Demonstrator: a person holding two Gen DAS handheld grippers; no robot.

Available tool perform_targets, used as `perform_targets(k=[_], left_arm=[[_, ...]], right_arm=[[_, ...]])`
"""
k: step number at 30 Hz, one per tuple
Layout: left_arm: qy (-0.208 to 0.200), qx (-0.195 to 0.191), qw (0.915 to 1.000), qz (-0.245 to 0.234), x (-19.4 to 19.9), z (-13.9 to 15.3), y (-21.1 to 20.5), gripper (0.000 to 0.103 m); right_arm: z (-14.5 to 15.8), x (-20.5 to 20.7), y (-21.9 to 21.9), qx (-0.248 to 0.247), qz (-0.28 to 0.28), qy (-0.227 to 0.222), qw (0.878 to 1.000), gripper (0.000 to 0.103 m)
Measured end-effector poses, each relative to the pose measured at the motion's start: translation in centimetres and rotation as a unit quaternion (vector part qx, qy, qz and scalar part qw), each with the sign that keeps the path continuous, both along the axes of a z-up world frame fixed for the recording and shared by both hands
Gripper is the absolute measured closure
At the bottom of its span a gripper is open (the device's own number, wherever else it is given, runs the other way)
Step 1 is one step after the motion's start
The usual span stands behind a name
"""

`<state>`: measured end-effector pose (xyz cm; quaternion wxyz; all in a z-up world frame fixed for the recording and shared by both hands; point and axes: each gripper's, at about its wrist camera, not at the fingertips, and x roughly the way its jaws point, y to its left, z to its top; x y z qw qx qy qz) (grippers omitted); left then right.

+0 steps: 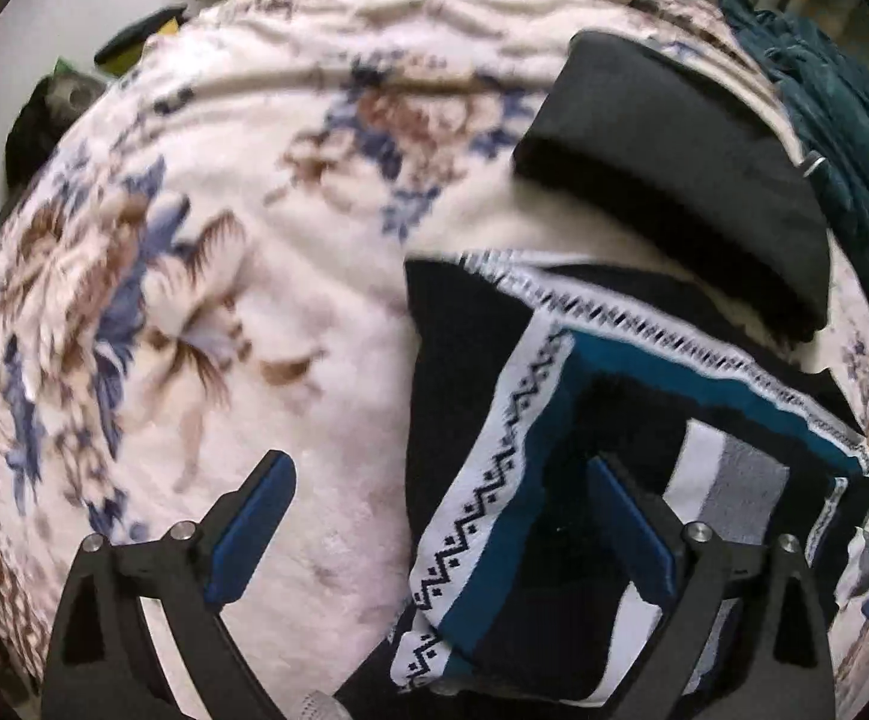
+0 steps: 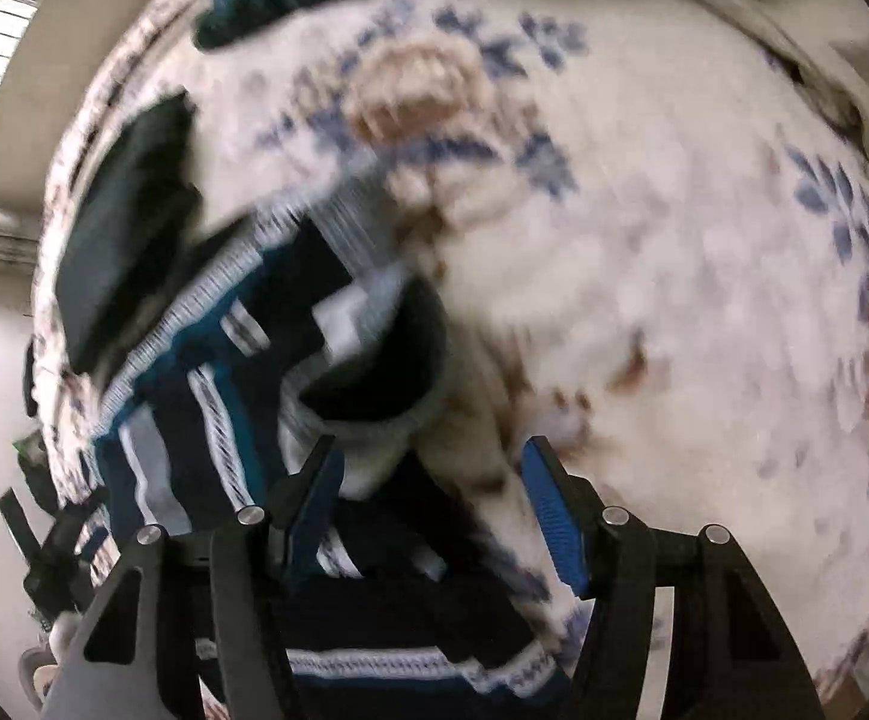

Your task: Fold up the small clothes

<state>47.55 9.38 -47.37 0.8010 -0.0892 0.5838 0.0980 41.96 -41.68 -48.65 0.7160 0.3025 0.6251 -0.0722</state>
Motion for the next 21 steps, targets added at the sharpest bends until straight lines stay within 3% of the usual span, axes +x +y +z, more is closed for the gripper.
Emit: perform_targets(k=[4,7,10,15,21], left_arm=[[0.011,0.015,0.9998,-0.009,0.0,-0.6,0.0,0.003],[0.039,0.025,0.9989,-0.002,0.0,-2.8,0.8,0.003],[0.053,0.014,0.9985,0.005,-0.4,-4.5,2.2,0.003],[0.042,0.03,0.9986,0.014,0.3,-4.4,4.4,0.0],[0.046,0.045,0.9975,0.031,0.9,-5.0,5.8,0.0]], right_arm=[[-1.4,2.4,1.5,0.005,0.032,0.001,0.999,0.039],[-3.9,3.0,2.9,-0.036,0.084,0.069,0.993,0.039],[-4.7,0.5,2.6,-0.034,0.093,0.108,0.989,0.039],[-1.4,-2.2,0.4,0.001,0.042,0.059,0.997,0.039],[0.1,0.0,0.1,0.037,0.021,0.006,0.999,0.039]])
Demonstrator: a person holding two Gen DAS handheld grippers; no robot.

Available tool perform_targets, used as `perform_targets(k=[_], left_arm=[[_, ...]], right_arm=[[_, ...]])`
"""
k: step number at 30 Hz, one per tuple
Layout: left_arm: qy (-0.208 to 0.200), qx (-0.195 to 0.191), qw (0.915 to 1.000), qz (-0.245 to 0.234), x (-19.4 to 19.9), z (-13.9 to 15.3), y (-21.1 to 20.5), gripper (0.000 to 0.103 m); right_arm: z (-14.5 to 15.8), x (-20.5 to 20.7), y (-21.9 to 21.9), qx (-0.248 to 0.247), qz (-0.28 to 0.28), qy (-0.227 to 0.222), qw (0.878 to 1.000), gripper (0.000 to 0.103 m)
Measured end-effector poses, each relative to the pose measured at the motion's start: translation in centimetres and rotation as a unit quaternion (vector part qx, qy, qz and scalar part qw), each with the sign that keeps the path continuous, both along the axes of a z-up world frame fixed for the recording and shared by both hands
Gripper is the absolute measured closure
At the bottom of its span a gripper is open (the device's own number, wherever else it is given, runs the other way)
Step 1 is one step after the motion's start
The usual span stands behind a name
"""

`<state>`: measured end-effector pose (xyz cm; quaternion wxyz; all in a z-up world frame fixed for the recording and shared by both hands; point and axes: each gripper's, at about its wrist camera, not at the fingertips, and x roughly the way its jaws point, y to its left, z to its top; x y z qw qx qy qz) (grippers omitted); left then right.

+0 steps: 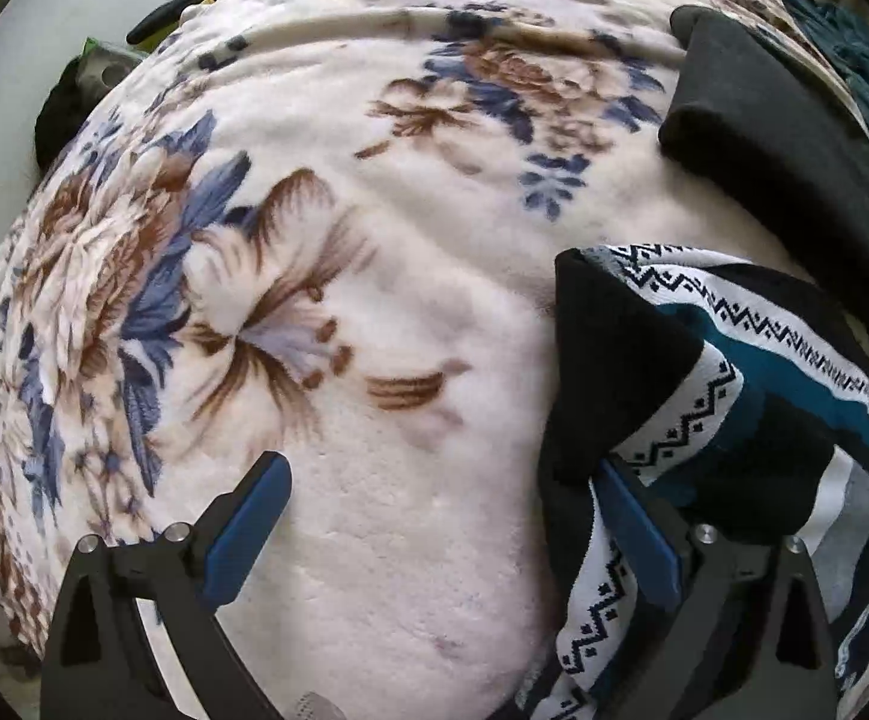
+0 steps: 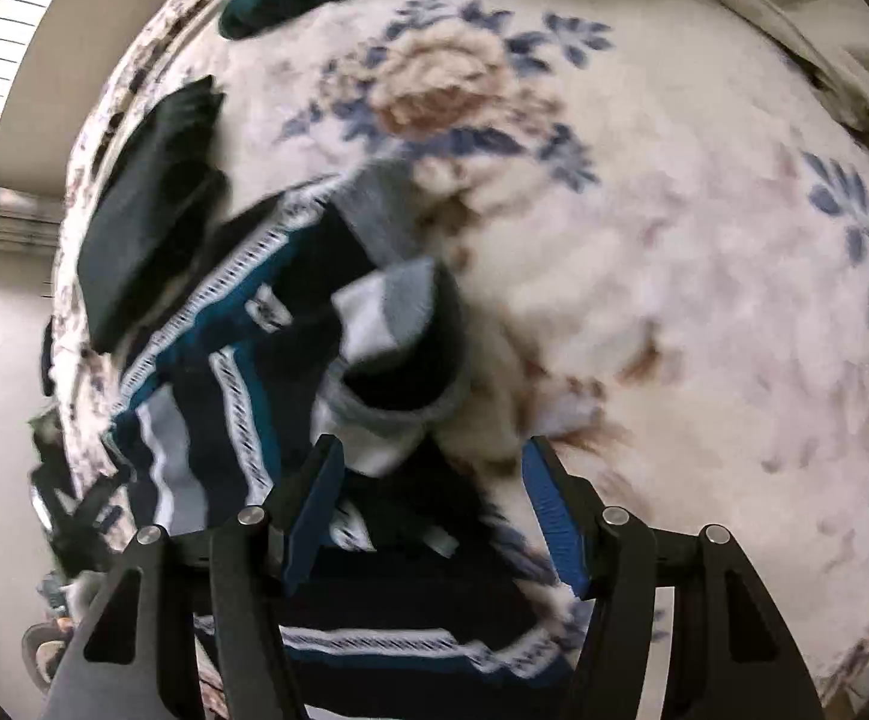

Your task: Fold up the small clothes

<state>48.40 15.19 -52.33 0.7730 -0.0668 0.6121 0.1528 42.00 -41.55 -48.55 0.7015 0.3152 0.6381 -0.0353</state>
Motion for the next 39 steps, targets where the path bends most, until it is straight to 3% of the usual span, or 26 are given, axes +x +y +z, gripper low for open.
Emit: perform_targets(k=[3,5,7,10,12,14,17,20,21,22,25,27,29,33,36,38,39], left_arm=[[0.001,0.027,0.9995,-0.019,0.2,0.4,-0.6,0.0],[0.001,0.026,0.9995,-0.018,0.4,0.1,-0.4,0.0],[0.002,0.014,0.9999,-0.007,0.4,-0.4,0.3,0.0],[0.004,0.007,1.0,0.003,0.7,-0.5,0.9,0.0],[0.002,0.023,0.9997,-0.01,0.7,0.7,0.1,0.0],[-0.014,0.035,0.9983,-0.045,1.5,2.8,-1.6,0.0],[-0.024,0.061,0.9903,-0.123,3.8,5.4,-5.3,0.0],[0.006,0.083,0.9723,-0.218,7.3,4.7,-9.8,0.0],[0.028,0.091,0.9642,-0.248,8.3,3.5,-11.1,0.0],[0.068,0.107,0.9509,-0.283,9.7,1.2,-12.8,0.0],[0.139,0.126,0.9232,-0.336,11.0,-3.6,-15.1,0.0],[0.143,0.121,0.9185,-0.348,11.6,-4.4,-15.5,0.0],[0.138,0.101,0.9202,-0.352,12.6,-4.3,-15.4,0.0],[0.117,0.052,0.9177,-0.376,13.7,-3.9,-15.0,0.004],[0.103,0.032,0.9096,-0.401,13.5,-3.6,-15.1,0.023],[0.092,0.027,0.9033,-0.418,13.0,-3.0,-15.6,0.053],[0.088,0.02,0.901,-0.424,12.8,-2.7,-15.7,0.061]], right_arm=[[-1.4,2.2,0.7,0.029,-0.017,-0.006,0.999,0.039],[-2.6,3.0,0.8,0.073,-0.049,-0.018,0.996,0.039],[-4.0,3.0,1.3,0.086,-0.064,-0.003,0.994,0.039],[-5.2,1.5,2.2,0.038,-0.037,0.034,0.998,0.042],[-6.0,-0.2,2.0,0.019,-0.021,0.07,0.997,0.042],[-6.1,-1.3,1.3,0.021,-0.021,0.088,0.996,0.042],[-2.8,-0.7,0.7,-0.015,0.001,0.048,0.999,0.042],[1.2,2.4,2.1,-0.066,0.056,-0.012,0.996,0.036],[2.0,4.2,3.0,-0.08,0.08,-0.025,0.993,0.034],[2.4,6.1,4.1,-0.087,0.105,-0.037,0.99,0.034],[1.1,12.2,7.4,-0.115,0.179,-0.032,0.977,0.034],[-1.6,16.3,10.1,-0.127,0.243,-0.008,0.962,0.034],[-4.2,19.1,12.2,-0.154,0.3,0.01,0.941,0.034],[-7.6,22.2,14.8,-0.195,0.369,0.045,0.908,0.034],[-7.9,23.1,14.8,-0.188,0.361,0.04,0.913,0.034],[-7.4,23.7,14.4,-0.178,0.344,0.036,0.921,0.034],[-7.1,23.8,14.2,-0.177,0.343,0.03,0.922,0.034]])
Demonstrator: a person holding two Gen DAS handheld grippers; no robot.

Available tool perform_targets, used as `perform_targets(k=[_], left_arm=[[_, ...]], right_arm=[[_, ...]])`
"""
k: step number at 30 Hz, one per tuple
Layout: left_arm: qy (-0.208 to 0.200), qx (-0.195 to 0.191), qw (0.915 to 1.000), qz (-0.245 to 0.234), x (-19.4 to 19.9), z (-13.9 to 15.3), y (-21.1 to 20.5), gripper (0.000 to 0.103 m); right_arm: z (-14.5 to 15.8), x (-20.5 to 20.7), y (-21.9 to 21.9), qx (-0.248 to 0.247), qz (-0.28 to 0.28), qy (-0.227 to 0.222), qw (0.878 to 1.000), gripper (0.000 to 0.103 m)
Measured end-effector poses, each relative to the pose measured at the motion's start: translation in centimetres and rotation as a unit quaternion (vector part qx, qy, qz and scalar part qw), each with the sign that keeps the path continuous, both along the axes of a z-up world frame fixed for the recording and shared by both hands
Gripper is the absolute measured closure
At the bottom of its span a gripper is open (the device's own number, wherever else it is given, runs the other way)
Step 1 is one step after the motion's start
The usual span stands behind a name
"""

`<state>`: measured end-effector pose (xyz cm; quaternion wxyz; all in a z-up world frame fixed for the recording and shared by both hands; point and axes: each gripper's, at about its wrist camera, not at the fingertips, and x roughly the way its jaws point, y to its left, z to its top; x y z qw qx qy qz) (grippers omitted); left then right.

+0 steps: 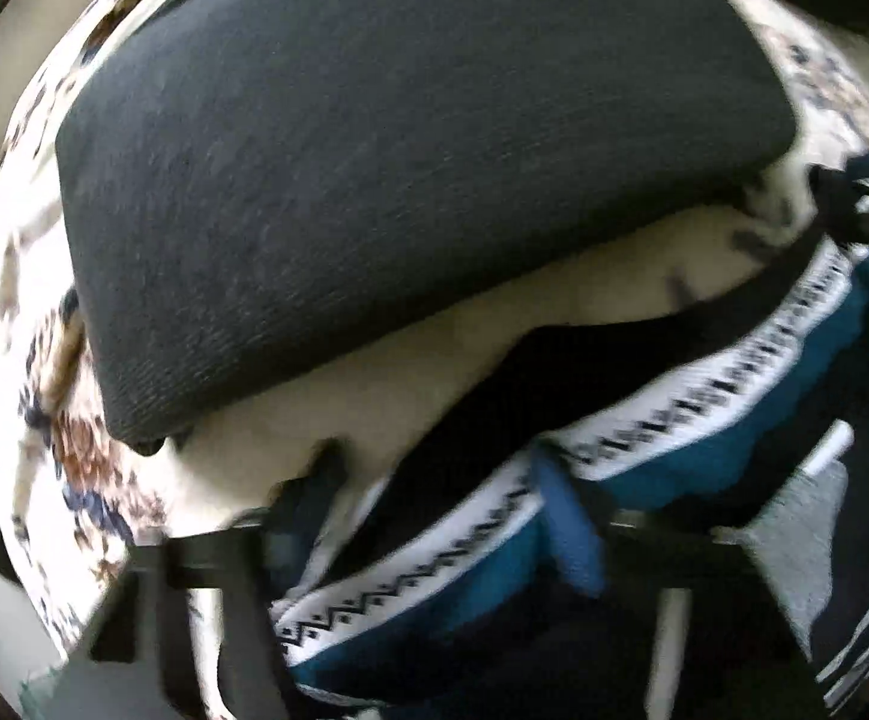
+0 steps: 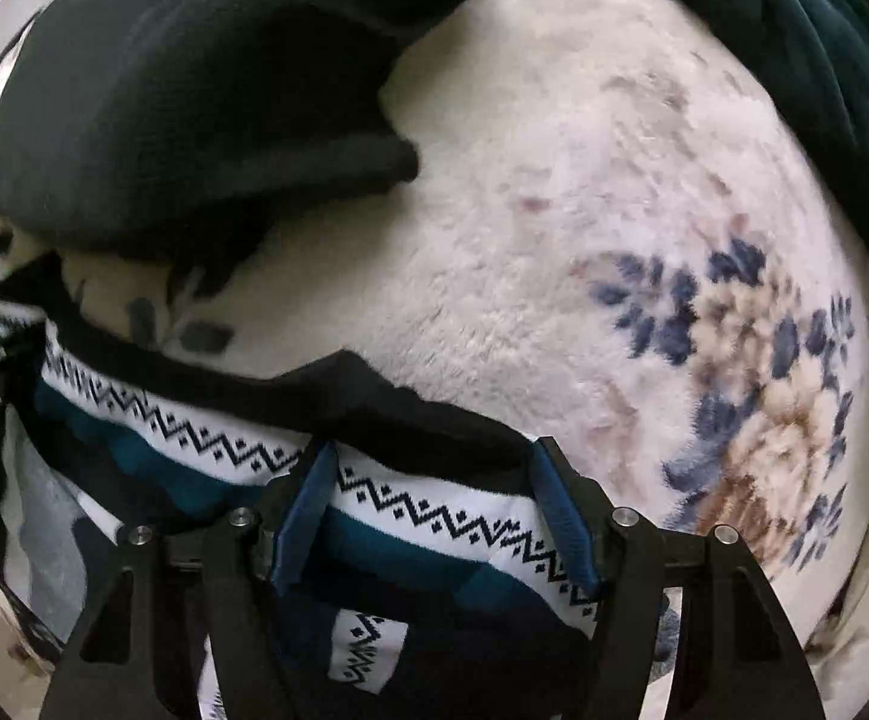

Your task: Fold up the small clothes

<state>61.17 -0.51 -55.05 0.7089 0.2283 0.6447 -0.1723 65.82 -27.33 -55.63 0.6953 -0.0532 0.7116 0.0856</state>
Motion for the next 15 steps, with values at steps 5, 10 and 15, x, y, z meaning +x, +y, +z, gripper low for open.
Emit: perform_targets(k=[5,10,15], left_arm=[[-0.003,-0.014,0.9999,-0.008,-0.3,0.1,-0.1,0.086],[-0.024,-0.031,0.9992,-0.008,-0.9,1.0,0.9,0.093],[-0.026,-0.02,0.9995,0.005,-1.7,1.9,1.9,0.088]], right_arm=[[0.5,0.6,-1.0,-0.011,0.017,-0.005,1.0,0.034],[-0.7,2.0,-1.4,0.026,-0.001,0.011,1.0,0.064],[1.1,1.3,-1.1,0.048,0.018,-0.011,0.999,0.093]])
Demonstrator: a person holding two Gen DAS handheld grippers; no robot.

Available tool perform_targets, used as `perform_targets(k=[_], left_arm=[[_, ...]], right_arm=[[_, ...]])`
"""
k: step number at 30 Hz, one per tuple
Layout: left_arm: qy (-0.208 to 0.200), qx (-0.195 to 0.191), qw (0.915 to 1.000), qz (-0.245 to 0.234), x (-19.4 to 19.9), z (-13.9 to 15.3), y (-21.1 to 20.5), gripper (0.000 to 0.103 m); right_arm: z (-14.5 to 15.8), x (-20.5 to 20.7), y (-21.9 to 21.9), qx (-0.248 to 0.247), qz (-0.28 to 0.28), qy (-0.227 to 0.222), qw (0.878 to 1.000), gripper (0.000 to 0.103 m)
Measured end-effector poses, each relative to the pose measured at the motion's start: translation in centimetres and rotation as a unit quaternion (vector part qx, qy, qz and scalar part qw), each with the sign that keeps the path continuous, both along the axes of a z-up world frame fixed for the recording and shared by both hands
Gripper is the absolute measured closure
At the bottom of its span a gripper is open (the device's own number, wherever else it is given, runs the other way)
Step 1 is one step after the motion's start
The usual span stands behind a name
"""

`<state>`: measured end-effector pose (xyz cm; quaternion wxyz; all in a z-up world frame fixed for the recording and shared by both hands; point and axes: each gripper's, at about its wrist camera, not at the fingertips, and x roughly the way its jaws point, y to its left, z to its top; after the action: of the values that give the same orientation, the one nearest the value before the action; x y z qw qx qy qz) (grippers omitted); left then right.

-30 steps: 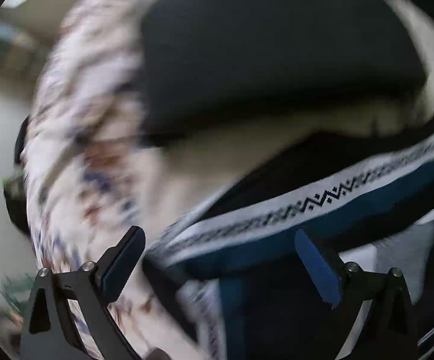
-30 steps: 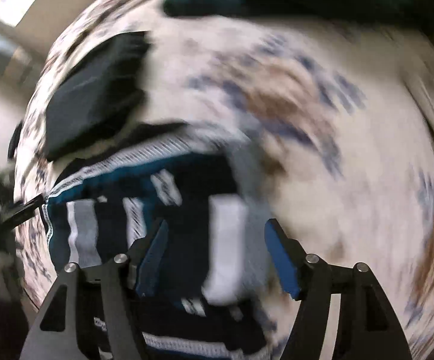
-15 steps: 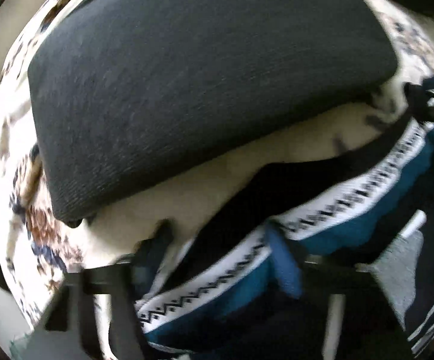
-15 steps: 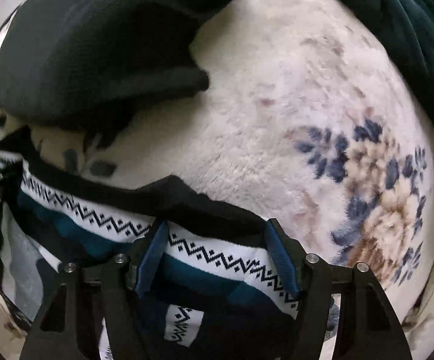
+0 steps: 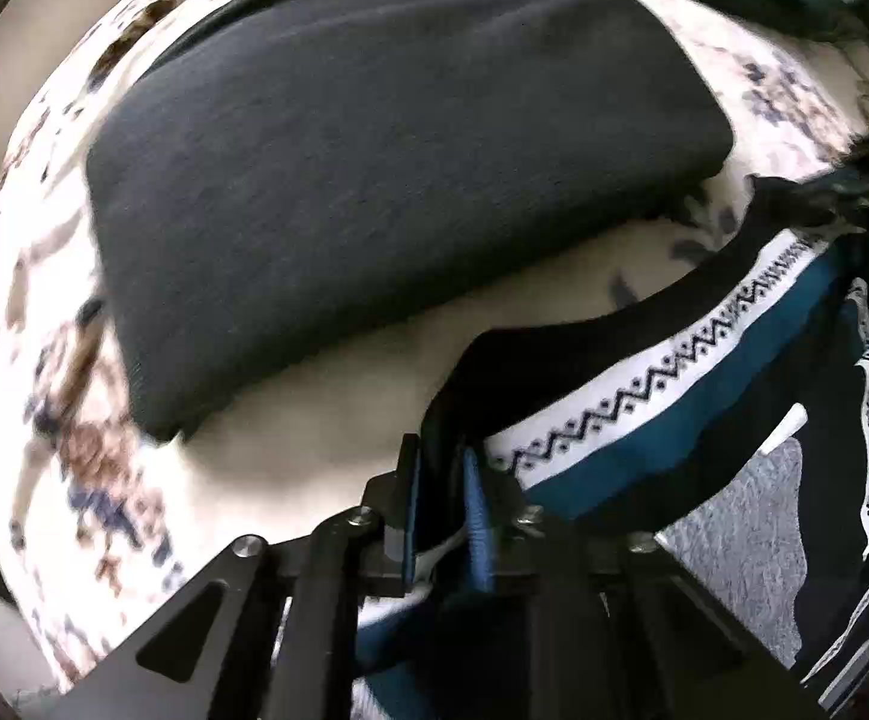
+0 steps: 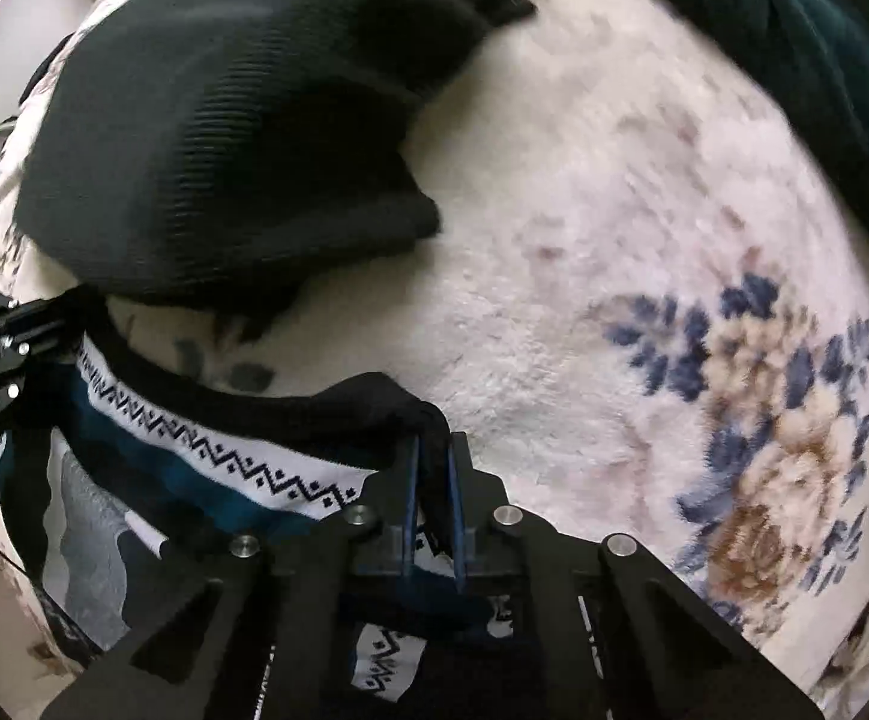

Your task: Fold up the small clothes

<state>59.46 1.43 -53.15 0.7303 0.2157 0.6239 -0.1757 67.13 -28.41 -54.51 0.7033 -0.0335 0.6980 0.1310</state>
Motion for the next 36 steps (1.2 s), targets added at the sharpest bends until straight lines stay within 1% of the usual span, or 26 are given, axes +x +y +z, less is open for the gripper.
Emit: perform_targets(k=[2,3,4,5,6,7,8,9,10,11,12,14,15,16,17,19,21,22,25,27,28,29,31,32,34,36], left_arm=[[0.003,0.0,0.9989,0.046,-0.5,1.2,0.7,0.077],[0.001,-0.016,0.9974,0.07,-0.9,2.1,1.1,0.077],[-0.005,-0.047,0.9945,0.094,-1.6,3.4,1.6,0.077],[-0.015,-0.085,0.989,0.12,-2.7,5.1,2.2,0.076],[-0.025,-0.106,0.9845,0.138,-3.8,6.4,2.5,0.075],[-0.037,-0.121,0.98,0.154,-5.2,7.8,2.9,0.072],[-0.052,-0.137,0.9744,0.171,-7.0,9.6,2.7,0.065],[-0.062,-0.148,0.9704,0.18,-8.3,10.4,3.1,0.06],[-0.076,-0.16,0.9652,0.193,-9.8,11.9,2.3,0.053],[-0.091,-0.178,0.9573,0.209,-11.6,13.5,1.5,0.046],[-0.103,-0.198,0.9496,0.22,-13.1,14.7,0.6,0.044],[-0.137,-0.242,0.9282,0.248,-16.3,16.5,-1.4,0.043],[-0.153,-0.25,0.9212,0.256,-17.8,17.0,-2.2,0.042],[-0.163,-0.246,0.9178,0.265,-19.4,17.4,-3.3,0.042],[-0.162,-0.222,0.9182,0.285,-20.9,17.2,-4.8,0.042],[-0.129,-0.163,0.929,0.306,-24.1,15.4,-9.2,0.042],[-0.091,-0.101,0.9364,0.324,-27.1,13.2,-12.5,0.042],[-0.062,-0.068,0.9377,0.335,-29.6,11.3,-15.0,0.042],[-0.024,-0.004,0.9361,0.351,-35.9,8.1,-21.1,0.042],[-0.013,0.023,0.9434,0.331,-39.5,6.9,-25.2,0.042],[-0.008,0.033,0.95,0.311,-41.5,6.0,-27.8,0.042],[-0.002,0.038,0.9548,0.295,-42.8,5.4,-29.5,0.042],[0.005,0.068,0.9622,0.264,-45.0,3.3,-32.4,0.042],[0.014,0.077,0.9632,0.257,-46.1,2.0,-33.4,0.042],[0.036,0.089,0.9598,0.264,-47.3,-0.4,-33.8,0.042],[0.021,0.093,0.9576,0.272,-47.8,-1.3,-33.6,0.04]], right_arm=[[0.1,-1.2,-0.8,0.023,-0.03,0.036,0.999,0.087],[0.8,-1.6,-2.0,0.056,-0.064,0.062,0.994,0.077],[1.7,-2.0,-2.8,0.076,-0.084,0.065,0.991,0.07],[3.1,-2.9,-4.0,0.111,-0.109,0.06,0.986,0.068],[5.0,-4.3,-5.7,0.157,-0.138,0.056,0.976,0.063],[5.9,-5.3,-6.8,0.177,-0.153,0.058,0.97,0.06],[7.3,-6.9,-8.3,0.2,-0.173,0.061,0.962,0.053],[8.8,-8.6,-9.7,0.218,-0.188,0.058,0.956,0.045],[10.4,-10.4,-10.9,0.217,-0.195,0.051,0.955,0.038],[11.4,-12.3,-11.7,0.212,-0.196,0.047,0.956,0.038],[12.4,-14.2,-12.8,0.21,-0.194,0.044,0.957,0.038],[13.5,-17.1,-14.4,0.199,-0.188,0.042,0.961,0.038],[13.4,-18.7,-15.9,0.2,-0.181,0.042,0.962,0.038],[13.2,-19.6,-16.7,0.203,-0.17,0.041,0.963,0.038],[13.1,-20.5,-17.8,0.2,-0.156,0.037,0.967,0.038],[12.3,-21.2,-19.0,0.205,-0.137,0.035,0.968,0.038],[11.0,-22.2,-21.1,0.209,-0.122,0.049,0.969,0.038],[10.1,-22.4,-21.8,0.207,-0.118,0.056,0.97,0.038],[8.9,-23.3,-23.5,0.208,-0.102,0.074,0.97,0.038],[8.2,-23.7,-24.0,0.201,-0.082,0.082,0.973,0.038],[7.8,-24.0,-24.3,0.195,-0.071,0.084,0.975,0.038],[7.5,-24.1,-24.3,0.192,-0.064,0.086,0.975,0.038],[6.4,-24.3,-24.3,0.187,-0.051,0.094,0.977,0.038],[5.8,-24.3,-24.3,0.184,-0.047,0.098,0.977,0.038],[4.2,-24.1,-24.0,0.188,-0.045,0.111,0.975,0.038],[2.6,-23.6,-23.4,0.195,-0.05,0.12,0.972,0.038]])
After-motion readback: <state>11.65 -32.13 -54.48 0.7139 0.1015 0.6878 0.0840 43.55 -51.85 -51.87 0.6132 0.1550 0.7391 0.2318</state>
